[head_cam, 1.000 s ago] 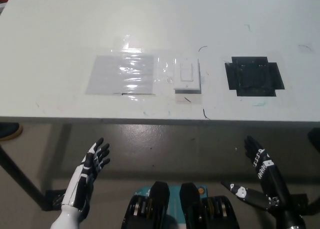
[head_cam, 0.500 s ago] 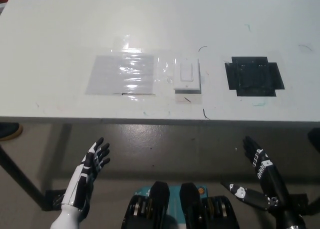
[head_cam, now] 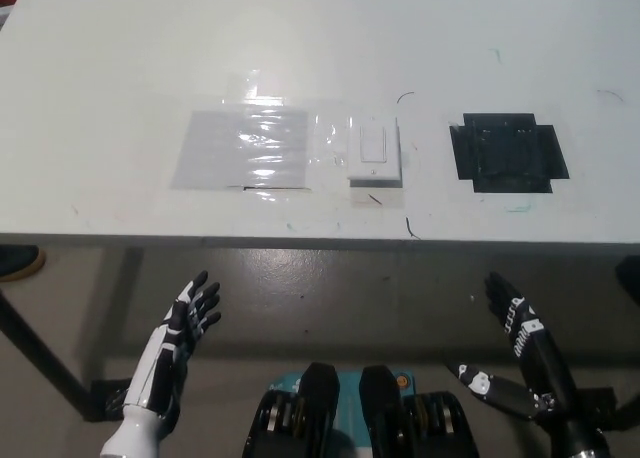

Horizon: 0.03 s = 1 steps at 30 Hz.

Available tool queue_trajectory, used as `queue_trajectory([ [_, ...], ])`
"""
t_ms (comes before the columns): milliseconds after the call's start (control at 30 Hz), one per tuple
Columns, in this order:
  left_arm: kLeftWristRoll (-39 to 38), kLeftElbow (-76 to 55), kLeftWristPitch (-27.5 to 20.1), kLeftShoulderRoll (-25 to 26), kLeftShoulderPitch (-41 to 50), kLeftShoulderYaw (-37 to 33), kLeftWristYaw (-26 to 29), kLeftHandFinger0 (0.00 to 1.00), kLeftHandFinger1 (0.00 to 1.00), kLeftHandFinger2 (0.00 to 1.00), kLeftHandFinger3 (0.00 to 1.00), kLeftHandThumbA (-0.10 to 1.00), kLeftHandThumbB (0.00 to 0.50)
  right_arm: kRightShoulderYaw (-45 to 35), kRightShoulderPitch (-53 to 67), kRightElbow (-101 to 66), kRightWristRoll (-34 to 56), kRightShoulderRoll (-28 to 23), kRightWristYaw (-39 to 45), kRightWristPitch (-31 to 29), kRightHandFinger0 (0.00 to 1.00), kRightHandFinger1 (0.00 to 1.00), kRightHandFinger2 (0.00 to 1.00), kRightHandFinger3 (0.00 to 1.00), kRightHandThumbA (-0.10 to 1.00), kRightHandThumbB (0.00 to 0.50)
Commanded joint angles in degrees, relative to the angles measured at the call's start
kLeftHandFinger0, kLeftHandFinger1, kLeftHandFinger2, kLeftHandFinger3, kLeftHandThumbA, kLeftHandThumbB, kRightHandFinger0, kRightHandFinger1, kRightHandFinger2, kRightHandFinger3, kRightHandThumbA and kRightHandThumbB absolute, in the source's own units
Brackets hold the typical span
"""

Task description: A white switch is kept at the centre of the table close to the robot and the robot uses its right hand to press it to turn it on

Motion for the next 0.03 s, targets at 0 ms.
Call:
queue_trajectory([
  [0,-0.05,-1.94,-0.27,0.38,-0.8,-0.13,-0.29,1.0,1.0,1.0,1.0,1.0,0.067,0.59,-1.1,-1.25,-0.01,-0.46,-0.97,-2.23,1.0,1.0,1.0,1.0,0.85,0.101],
])
